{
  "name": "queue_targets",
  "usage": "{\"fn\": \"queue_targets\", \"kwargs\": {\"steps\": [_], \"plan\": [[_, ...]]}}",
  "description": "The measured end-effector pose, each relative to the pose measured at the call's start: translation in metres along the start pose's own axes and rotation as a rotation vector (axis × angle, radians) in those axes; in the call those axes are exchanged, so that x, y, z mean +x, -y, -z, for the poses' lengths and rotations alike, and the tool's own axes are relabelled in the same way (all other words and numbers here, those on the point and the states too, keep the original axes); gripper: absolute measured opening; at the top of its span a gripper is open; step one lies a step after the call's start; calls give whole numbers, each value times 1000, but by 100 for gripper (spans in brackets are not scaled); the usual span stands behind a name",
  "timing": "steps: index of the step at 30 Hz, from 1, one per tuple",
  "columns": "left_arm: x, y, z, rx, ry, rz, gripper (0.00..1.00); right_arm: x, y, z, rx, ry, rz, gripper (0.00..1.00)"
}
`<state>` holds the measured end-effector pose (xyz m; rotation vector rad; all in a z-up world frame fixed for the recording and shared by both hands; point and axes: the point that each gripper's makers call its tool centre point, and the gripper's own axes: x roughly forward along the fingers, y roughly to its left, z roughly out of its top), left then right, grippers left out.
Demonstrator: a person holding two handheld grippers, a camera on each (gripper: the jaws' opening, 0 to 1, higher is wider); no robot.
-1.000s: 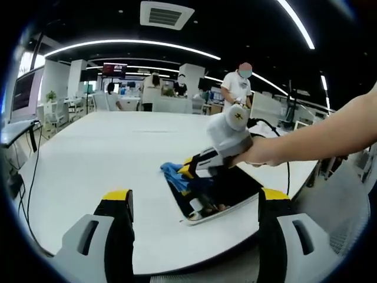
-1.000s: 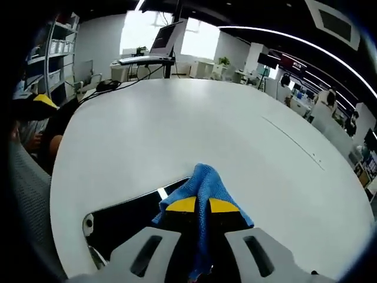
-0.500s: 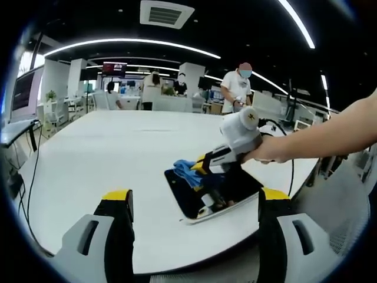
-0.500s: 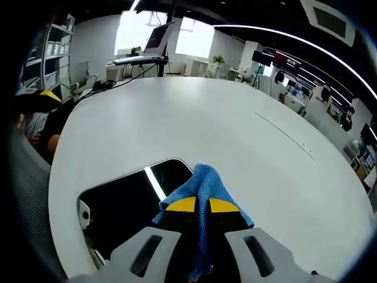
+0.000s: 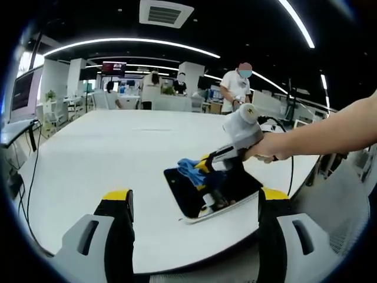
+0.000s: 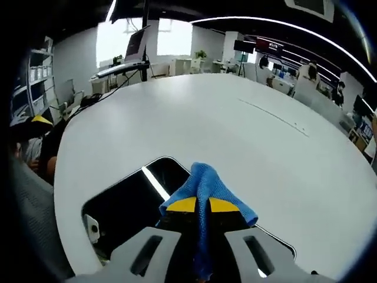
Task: Wipe the mirror surface with the cleaning cloth until all visible marks leave the cleaned area.
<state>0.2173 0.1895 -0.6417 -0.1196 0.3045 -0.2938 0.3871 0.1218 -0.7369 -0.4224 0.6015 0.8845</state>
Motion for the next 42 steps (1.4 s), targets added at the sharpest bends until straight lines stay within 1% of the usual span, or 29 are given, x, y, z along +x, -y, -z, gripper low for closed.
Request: {"fn": "queue_targets", "kwargs": {"steps": [8,13,15,20,26,34,42], "plan": [[0,2,1,1,-6,10,84,-9,-10,7,14,-15,2,0],[-1,3,1,1,-6,12,84,-18,-20,12,22,-9,-2,0],[-1,2,-1,3,6,4,85,-22,-23,15,52,-2,-3,0],[-1,2,-1,3,5,6,85,-30,-32,21,55,1,-3,0],[-2,3,0,2,-3,6,85,-42,-46,28,22,12,-1,0],[-3,2,1,0,-7,-1,85,-61,-66,40,-24,-24,-52,0],[-3,3,-1,-1,-1,5,85,-70,-79,48,-57,-47,-81,0]]}}
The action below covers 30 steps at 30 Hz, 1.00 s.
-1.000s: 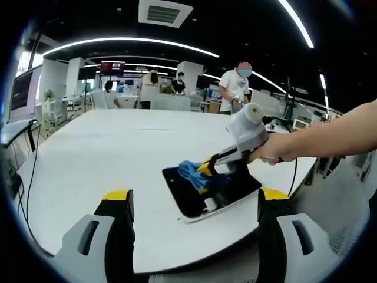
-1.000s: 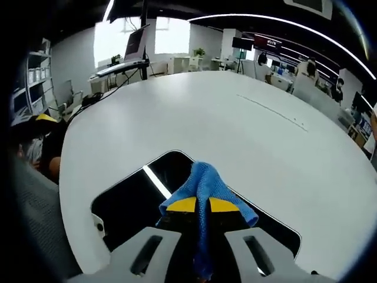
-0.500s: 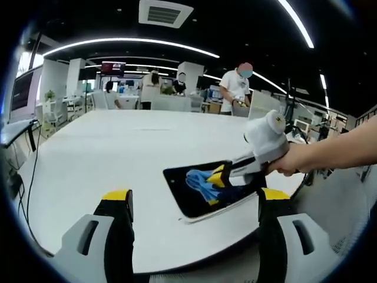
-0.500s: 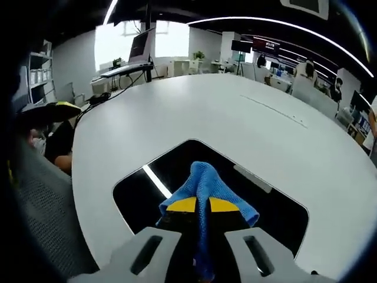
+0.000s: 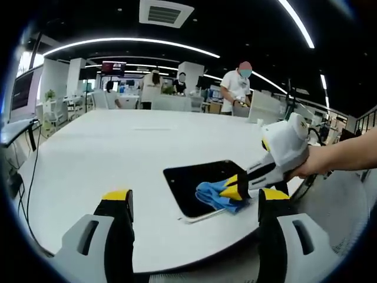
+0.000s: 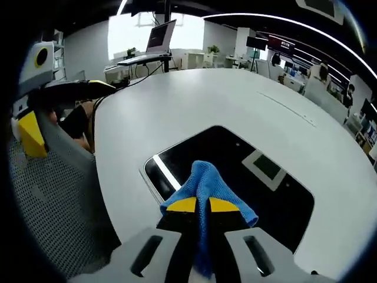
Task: Wipe the mirror surface with the cleaning cloth until all visible marks leave the cleaned area.
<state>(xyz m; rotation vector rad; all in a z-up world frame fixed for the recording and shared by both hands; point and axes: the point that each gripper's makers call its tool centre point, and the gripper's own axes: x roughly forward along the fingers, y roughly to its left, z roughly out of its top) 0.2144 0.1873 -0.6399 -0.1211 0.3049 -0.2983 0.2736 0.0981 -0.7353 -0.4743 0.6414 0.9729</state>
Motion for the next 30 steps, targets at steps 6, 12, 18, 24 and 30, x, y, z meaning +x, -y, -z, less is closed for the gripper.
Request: {"fn": "queue_targets", "kwargs": {"steps": [6,12,18,24,30], "plan": [[0,0,0,-1,2,-1,85,-3,-5,3,-17,-8,-13,0],[0,0,0,-2,2,-1,85,-3,-5,2,-55,-13,-22,0],[0,-1,0,-3,0,-3,85,-7,-1,6,-43,-1,-39,0],[0,-1,0,-3,1,-2,85,-17,11,16,-24,2,-32,0],[0,0,-1,-4,4,1,84,-20,14,20,-15,-1,-21,0]]}}
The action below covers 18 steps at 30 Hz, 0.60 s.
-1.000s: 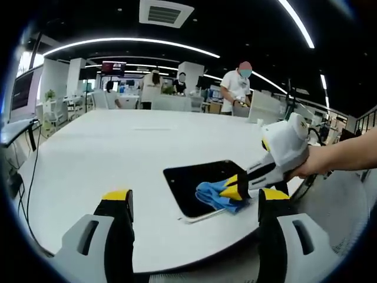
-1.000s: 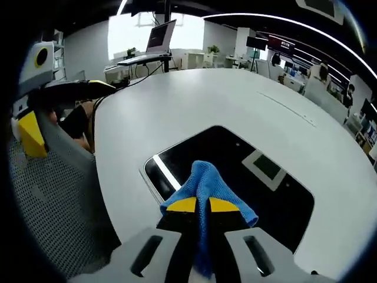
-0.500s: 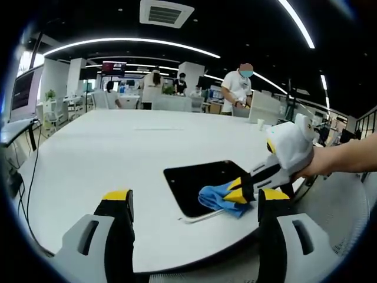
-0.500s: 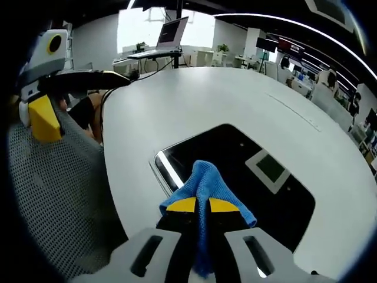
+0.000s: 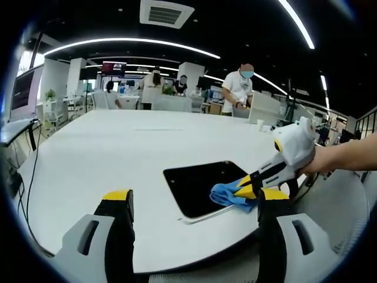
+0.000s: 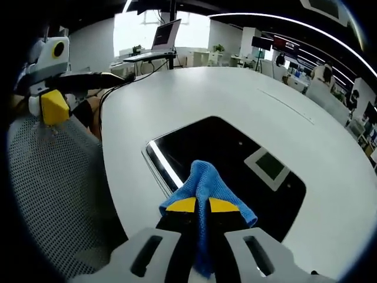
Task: Wipe the mirror surface with the cleaning cloth until all visible marks leave the cleaned area.
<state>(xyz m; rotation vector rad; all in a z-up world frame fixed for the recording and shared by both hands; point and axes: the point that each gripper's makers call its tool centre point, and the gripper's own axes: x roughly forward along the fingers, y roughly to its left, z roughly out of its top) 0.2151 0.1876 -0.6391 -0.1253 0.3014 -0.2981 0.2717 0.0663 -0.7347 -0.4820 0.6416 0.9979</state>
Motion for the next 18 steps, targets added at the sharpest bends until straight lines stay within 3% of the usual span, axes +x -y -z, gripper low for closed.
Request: {"fn": "queue_targets", "kwargs": {"steps": [8,18], "plan": [[0,0,0,1,-2,-2,84,3,2,-2,-39,8,5,0],[0,0,-1,0,3,-2,84,17,24,-13,-43,18,27,0]]}}
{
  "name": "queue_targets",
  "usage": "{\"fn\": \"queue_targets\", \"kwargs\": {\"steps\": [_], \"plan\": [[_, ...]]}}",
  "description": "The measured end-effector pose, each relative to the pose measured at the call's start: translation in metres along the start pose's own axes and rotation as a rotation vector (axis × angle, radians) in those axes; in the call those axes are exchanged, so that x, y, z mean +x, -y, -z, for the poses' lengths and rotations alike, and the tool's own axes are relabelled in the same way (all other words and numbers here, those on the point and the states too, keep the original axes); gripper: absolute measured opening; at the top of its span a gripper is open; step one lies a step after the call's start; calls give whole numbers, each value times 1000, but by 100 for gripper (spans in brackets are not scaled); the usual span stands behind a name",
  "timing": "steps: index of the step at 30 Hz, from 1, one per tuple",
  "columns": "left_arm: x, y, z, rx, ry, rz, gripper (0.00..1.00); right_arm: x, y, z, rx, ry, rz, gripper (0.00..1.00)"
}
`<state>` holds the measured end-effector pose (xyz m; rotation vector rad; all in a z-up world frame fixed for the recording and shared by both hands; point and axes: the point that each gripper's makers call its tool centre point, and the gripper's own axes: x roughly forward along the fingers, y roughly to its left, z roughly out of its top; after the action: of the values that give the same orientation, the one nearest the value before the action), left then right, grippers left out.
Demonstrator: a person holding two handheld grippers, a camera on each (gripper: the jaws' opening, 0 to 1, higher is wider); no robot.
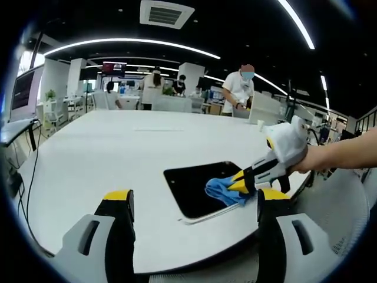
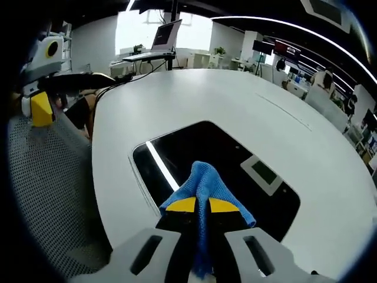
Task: Wipe the mirror surface with the cleaning cloth until all visible marks leave the cleaned area.
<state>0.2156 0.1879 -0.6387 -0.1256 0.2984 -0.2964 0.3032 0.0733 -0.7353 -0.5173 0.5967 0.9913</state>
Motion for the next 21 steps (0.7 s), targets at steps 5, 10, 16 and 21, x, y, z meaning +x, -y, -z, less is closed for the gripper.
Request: {"fn": "queue_targets", "kwargs": {"steps": [5,10,16,21], "plan": [[0,-1,0,-1,3,-1,84,8,14,-5,18,4,14,0],[0,-1,-1,-2,5,-1,84,15,25,-10,23,1,25,0],[0,-1,-1,-3,9,-1,84,24,39,-15,41,9,45,0],[0,-1,-1,-3,8,-3,84,31,50,-20,44,-1,52,0]]}}
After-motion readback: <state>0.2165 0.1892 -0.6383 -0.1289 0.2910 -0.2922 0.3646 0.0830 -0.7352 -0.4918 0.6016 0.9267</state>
